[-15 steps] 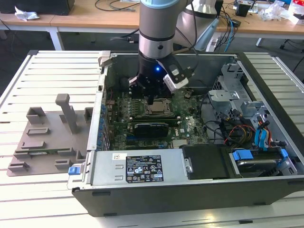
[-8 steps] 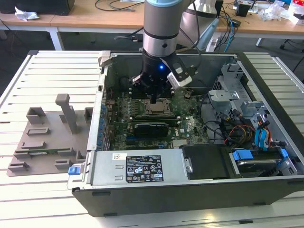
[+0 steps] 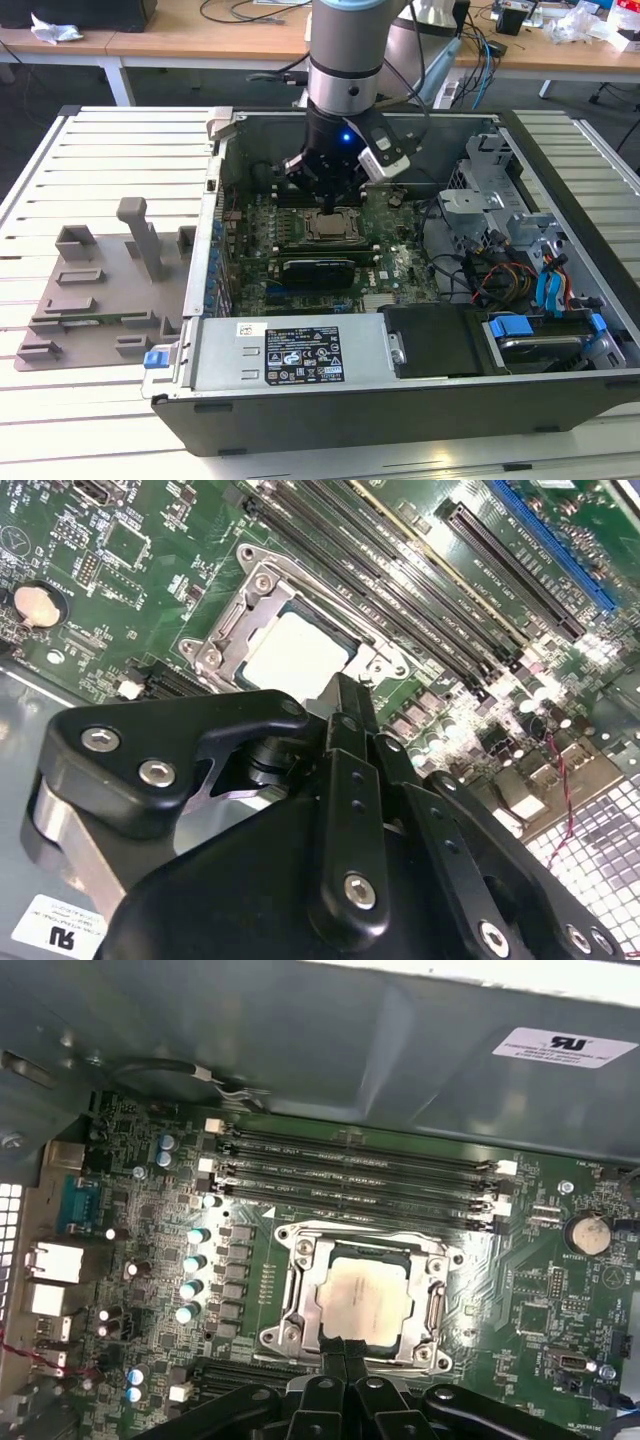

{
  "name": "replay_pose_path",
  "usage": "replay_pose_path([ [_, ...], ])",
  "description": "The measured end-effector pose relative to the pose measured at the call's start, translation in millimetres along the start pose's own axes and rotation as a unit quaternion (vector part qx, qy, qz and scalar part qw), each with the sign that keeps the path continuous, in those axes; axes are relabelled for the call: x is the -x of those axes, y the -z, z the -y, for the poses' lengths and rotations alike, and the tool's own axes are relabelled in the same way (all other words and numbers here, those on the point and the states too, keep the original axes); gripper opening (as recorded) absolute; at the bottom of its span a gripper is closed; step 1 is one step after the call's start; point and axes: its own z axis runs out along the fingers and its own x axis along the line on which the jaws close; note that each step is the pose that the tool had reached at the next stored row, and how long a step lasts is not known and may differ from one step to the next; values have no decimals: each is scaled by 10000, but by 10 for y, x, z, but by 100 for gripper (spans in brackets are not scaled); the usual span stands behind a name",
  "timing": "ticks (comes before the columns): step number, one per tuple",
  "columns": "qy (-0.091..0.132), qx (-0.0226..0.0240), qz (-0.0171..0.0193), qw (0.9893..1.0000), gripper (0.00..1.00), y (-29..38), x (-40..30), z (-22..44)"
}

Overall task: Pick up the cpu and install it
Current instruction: 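Install the second cpu locking lever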

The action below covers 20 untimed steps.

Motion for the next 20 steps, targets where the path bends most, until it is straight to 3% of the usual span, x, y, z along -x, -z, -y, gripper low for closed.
replay_pose_path([
  [8,1,-22,-3,10000,11,22,34,-33],
  [12,0,-56,-8,10000,11,131,39,-64],
  [16,0,-57,-8,10000,11,205,39,-70],
  [20,0,-57,-8,10000,11,216,39,-70],
])
